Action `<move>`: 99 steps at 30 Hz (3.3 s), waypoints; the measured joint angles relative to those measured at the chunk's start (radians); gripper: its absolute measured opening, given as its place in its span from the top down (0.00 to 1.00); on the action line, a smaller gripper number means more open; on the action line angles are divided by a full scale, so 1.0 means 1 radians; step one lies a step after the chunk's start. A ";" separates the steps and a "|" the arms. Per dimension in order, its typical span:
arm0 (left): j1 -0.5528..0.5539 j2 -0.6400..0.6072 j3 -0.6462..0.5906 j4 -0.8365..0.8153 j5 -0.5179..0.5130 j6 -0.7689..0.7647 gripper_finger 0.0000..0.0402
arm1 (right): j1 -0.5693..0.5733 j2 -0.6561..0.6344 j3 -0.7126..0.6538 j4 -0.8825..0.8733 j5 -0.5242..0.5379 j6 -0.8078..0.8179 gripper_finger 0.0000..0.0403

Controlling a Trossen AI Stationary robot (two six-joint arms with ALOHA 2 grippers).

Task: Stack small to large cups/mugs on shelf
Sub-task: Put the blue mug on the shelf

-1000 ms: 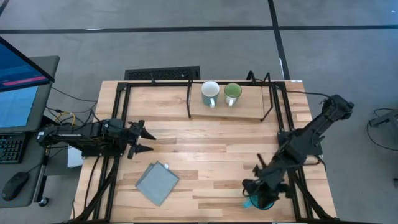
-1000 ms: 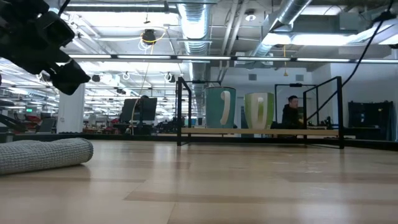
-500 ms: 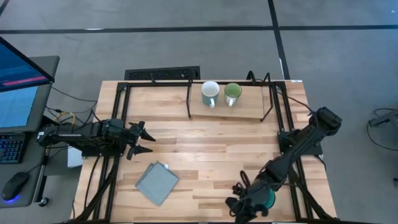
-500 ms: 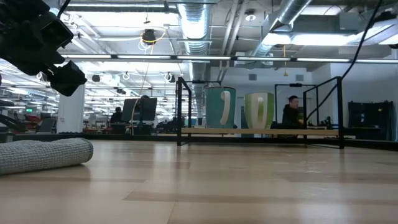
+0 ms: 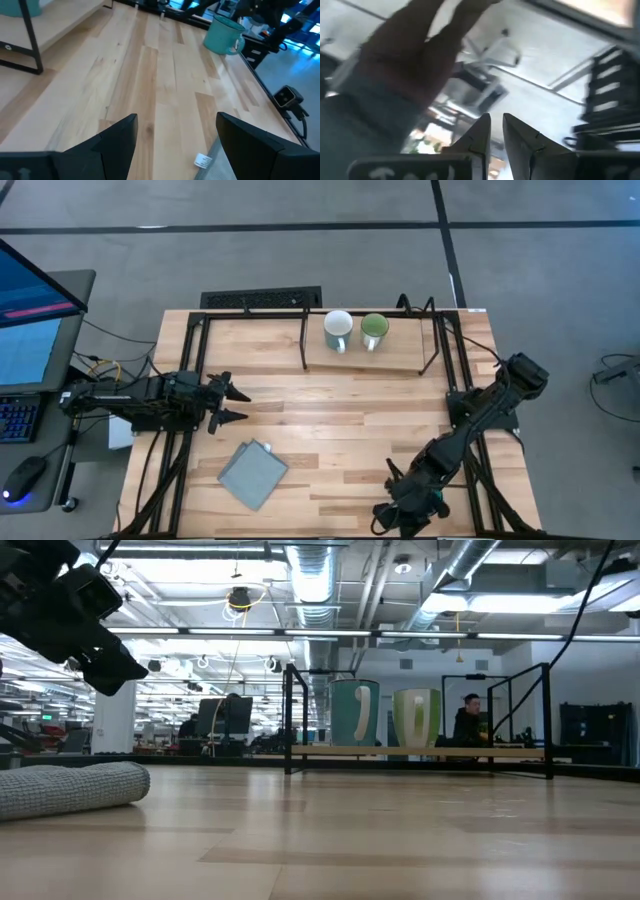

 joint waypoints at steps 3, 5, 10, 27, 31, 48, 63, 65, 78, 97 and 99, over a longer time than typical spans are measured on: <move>0.000 0.000 0.000 0.001 -0.005 0.000 0.35 | 0.000 0.000 0.000 -0.095 -0.006 -0.045 0.82; 0.000 0.000 0.000 0.001 -0.005 0.000 0.35 | 0.000 0.000 0.000 -0.126 -0.006 -0.079 0.82; 0.000 0.000 0.000 0.002 -0.005 0.000 0.35 | 0.006 0.000 0.000 -0.115 -0.004 -0.144 0.82; 0.000 0.000 0.000 0.002 -0.043 0.004 0.35 | 0.006 0.000 0.000 -0.055 -0.041 -0.227 0.62; 0.000 0.000 0.000 0.002 -0.043 0.000 0.35 | 0.005 0.000 0.000 -0.044 -0.040 -0.281 0.54; 0.000 0.000 0.000 0.002 -0.051 -0.002 0.35 | -0.006 0.000 0.000 -0.081 -0.041 -0.255 0.38; 0.000 0.000 0.000 0.002 -0.055 -0.001 0.35 | -0.017 0.000 0.000 -0.079 -0.037 -0.279 0.38; 0.000 0.000 0.000 0.002 -0.057 -0.001 0.35 | -0.022 0.000 0.000 -0.080 -0.033 -0.287 0.38; 0.000 0.000 0.000 0.002 -0.057 -0.002 0.35 | -0.049 0.003 0.000 -0.082 -0.021 -0.318 0.38; 0.000 0.000 0.000 0.002 -0.069 0.026 0.35 | -0.039 -0.207 0.000 -0.770 0.075 -0.406 0.38; 0.000 0.000 0.000 0.001 -0.069 0.026 0.35 | -0.038 -0.194 0.000 -0.800 0.076 -0.425 0.38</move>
